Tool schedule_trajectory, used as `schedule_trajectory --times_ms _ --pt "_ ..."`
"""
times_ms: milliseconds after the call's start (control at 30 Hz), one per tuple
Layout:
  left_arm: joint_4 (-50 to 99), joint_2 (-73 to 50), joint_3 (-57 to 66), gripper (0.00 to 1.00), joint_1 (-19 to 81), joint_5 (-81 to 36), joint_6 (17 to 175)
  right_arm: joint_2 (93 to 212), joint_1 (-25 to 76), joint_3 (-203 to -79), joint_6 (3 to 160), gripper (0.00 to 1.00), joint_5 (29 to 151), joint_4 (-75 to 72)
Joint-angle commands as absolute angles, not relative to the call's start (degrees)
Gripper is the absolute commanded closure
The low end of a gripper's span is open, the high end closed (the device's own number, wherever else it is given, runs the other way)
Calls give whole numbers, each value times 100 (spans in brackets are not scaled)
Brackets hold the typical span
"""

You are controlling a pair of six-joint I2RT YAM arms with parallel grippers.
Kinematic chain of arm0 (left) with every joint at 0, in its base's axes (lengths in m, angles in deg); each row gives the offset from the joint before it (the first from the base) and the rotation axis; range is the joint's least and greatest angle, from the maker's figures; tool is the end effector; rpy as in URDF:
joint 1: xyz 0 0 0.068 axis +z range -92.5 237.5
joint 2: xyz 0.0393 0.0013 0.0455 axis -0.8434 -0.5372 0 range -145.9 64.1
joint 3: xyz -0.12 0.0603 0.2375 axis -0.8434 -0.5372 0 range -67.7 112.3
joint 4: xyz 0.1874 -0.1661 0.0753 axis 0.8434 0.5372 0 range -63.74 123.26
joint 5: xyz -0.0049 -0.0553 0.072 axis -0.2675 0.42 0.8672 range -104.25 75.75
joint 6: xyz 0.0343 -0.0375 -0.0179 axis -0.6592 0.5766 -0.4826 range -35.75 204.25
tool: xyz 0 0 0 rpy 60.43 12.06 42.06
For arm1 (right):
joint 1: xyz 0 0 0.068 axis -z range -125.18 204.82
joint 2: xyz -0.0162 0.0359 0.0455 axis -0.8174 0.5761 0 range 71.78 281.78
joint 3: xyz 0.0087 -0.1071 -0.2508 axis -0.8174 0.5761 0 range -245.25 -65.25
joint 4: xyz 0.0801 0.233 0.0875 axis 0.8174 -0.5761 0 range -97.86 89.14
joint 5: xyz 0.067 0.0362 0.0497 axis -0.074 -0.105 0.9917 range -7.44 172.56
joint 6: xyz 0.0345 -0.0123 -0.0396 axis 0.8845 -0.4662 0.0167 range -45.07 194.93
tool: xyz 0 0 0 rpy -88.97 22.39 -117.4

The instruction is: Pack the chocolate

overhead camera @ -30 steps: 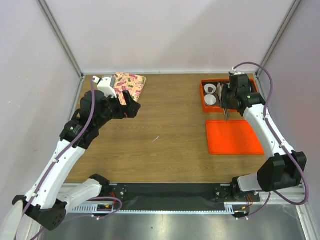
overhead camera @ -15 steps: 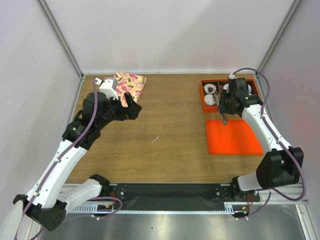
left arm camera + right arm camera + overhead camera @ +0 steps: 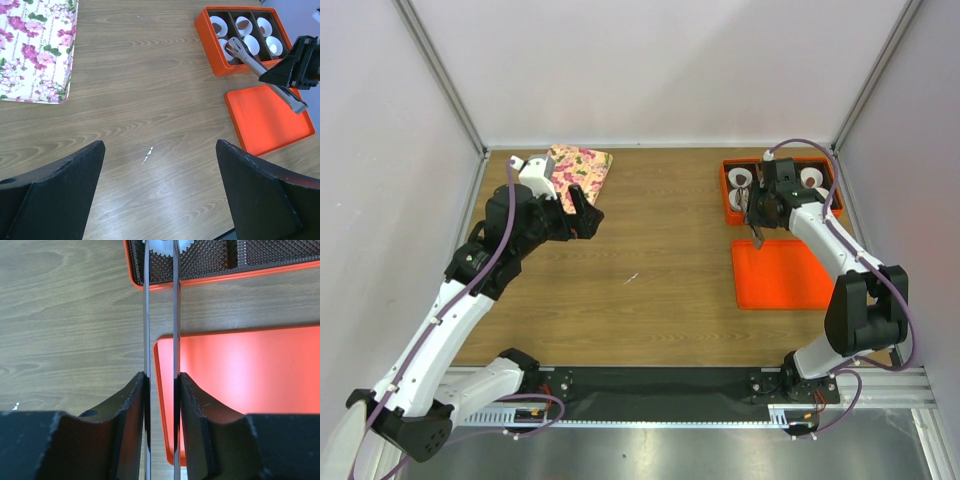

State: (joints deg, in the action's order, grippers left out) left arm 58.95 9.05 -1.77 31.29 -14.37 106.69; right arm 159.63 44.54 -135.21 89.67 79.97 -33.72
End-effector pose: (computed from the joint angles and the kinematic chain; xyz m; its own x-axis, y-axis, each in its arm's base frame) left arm 0.1793 -0.0883 0.3945 -0.4773 -0.1906 -0.8579 0.2826 0.8911 -0.3552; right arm 0.3260 0.0575 0.2743 -0.7752 0.1177 -0.6207 0.0486 0.9907 0.1273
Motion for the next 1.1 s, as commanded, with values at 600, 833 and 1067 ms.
schedule_trajectory --times_ms 600,833,1067 --pt "5861 1084 -90 0 3166 -1223 10613 16292 4419 -13495 8908 61 7746 -2740" --pt "5861 1084 -99 0 3166 -1188 10613 16310 4419 -13513 8882 59 7728 -2723" --pt "5861 1075 -108 0 3166 -1188 10622 16319 4410 -13591 8829 57 7640 -2740"
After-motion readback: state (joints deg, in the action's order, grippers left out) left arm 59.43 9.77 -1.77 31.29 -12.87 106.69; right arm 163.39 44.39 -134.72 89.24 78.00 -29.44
